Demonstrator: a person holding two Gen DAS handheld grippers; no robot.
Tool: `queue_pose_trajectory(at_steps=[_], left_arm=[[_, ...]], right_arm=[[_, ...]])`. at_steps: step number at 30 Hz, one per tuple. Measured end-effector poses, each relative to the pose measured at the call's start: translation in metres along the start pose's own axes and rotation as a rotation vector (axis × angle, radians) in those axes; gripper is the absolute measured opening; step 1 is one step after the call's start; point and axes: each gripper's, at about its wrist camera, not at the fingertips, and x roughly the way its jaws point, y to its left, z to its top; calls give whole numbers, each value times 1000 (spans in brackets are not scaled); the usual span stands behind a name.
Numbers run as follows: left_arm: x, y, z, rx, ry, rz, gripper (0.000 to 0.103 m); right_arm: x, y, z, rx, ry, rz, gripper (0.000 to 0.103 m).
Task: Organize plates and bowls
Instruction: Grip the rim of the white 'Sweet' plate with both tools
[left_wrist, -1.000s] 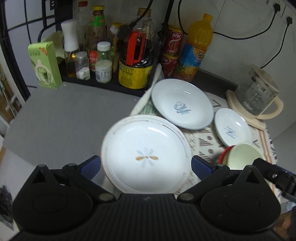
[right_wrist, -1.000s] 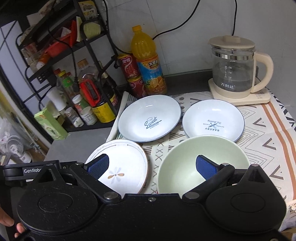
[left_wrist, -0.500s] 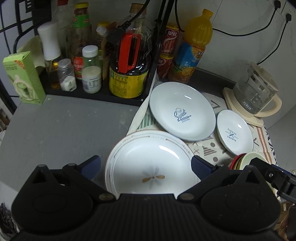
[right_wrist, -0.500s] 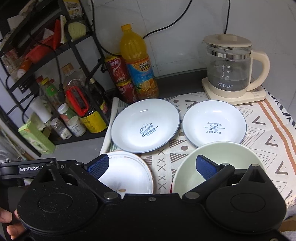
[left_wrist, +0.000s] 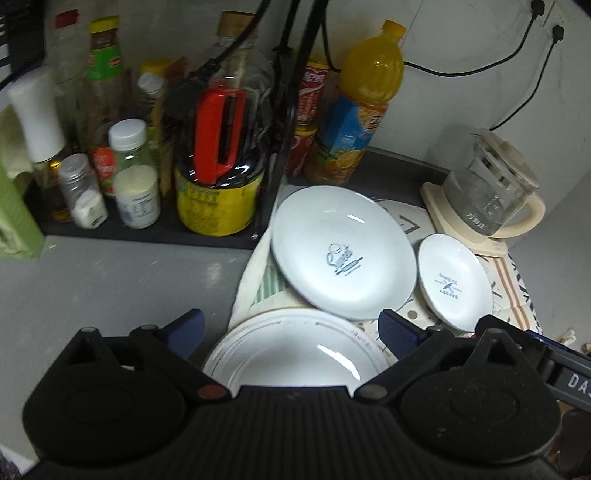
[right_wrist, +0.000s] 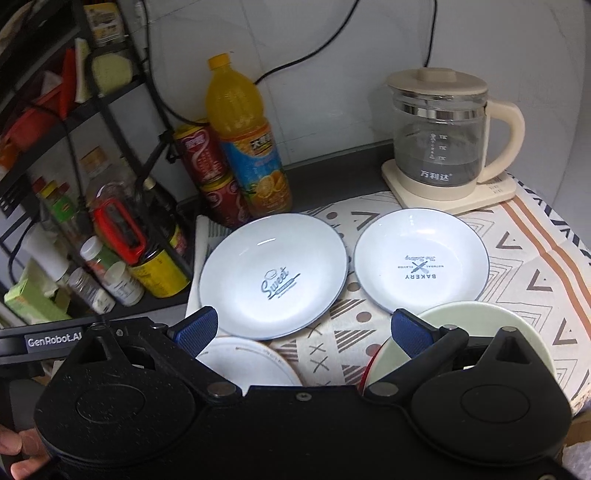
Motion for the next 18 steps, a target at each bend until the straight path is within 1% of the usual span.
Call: queue_pose_trajectory(at_steps=[7,10,11,13,14,15,18], left_arm=[[21,1,16,29,19,-59,100],[30,-1,20,41,24,-83,99],[33,-2,20,43,25,-93,99],[40,-4,22,42,35,-113,94],[45,-4,23,36,45,-121,93],[49,-4,23,28,54,-127,90],[62,-4,25,20,76,-134,79]], right_arm=[[16,-3,8,45,-3,-24,101],[24,-2,11,48,1,-24,99],[27,-2,12,49,5,-26,96],[33,-2,13,55,13,-32,93],[37,-2,14,58,18,-32,88],[40,-2,14,60,25,-32,83],[52,-2,14,69,50,-36,75]])
